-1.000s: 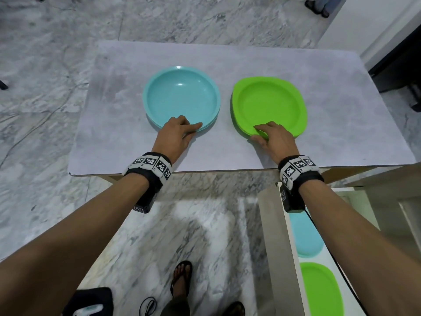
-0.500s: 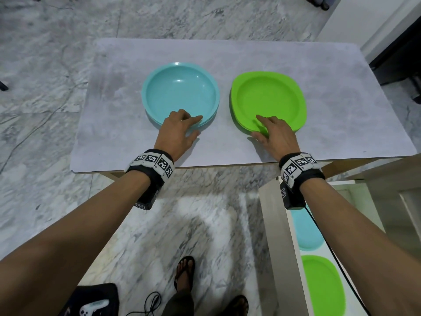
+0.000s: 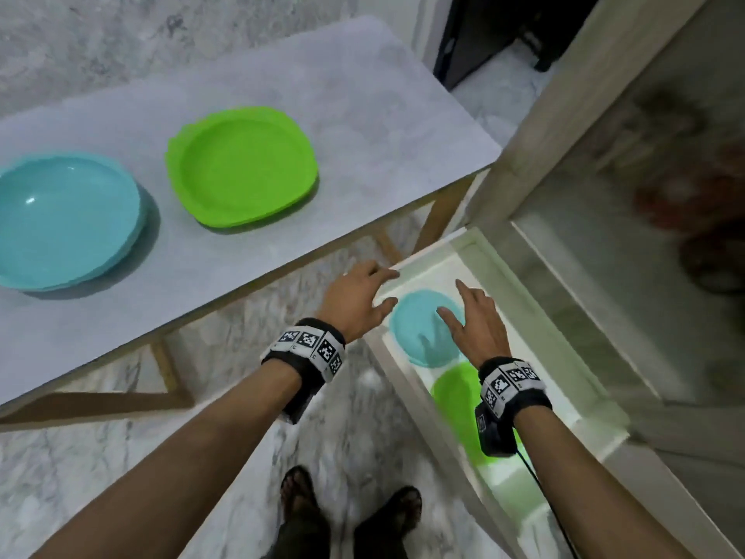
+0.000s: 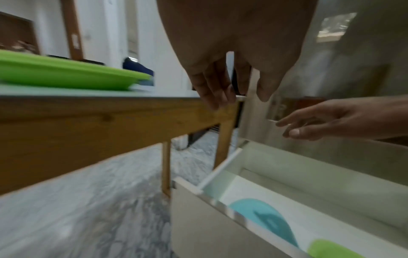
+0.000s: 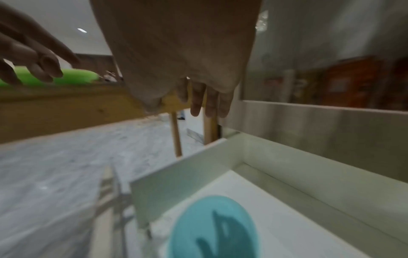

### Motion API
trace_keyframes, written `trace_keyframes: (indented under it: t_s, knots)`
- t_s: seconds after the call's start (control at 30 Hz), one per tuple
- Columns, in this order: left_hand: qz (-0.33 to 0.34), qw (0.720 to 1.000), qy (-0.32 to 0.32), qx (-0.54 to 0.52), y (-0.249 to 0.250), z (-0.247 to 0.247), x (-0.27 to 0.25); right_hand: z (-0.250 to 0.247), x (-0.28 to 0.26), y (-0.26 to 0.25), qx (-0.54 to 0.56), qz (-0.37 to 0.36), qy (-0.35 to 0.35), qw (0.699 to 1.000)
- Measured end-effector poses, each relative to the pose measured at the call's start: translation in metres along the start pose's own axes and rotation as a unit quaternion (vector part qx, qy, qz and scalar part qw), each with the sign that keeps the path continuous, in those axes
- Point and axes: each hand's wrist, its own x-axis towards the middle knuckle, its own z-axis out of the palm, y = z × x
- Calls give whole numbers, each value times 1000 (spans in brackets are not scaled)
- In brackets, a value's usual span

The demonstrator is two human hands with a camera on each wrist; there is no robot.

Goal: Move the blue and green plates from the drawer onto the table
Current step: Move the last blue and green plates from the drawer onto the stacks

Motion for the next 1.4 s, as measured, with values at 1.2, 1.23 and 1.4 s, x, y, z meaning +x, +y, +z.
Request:
trace_keyframes:
  t_s: [1.2,1.23,1.4]
  knots:
    - [141,854,-450,218,2,329,244,164,-13,280,82,378,-64,920]
    - [142,850,-455,223,4,330,243,163,-12,280,83,380,-66,919]
    - [157,843,-458,234,12,332,242,161,-14,281,105,384,-47,916]
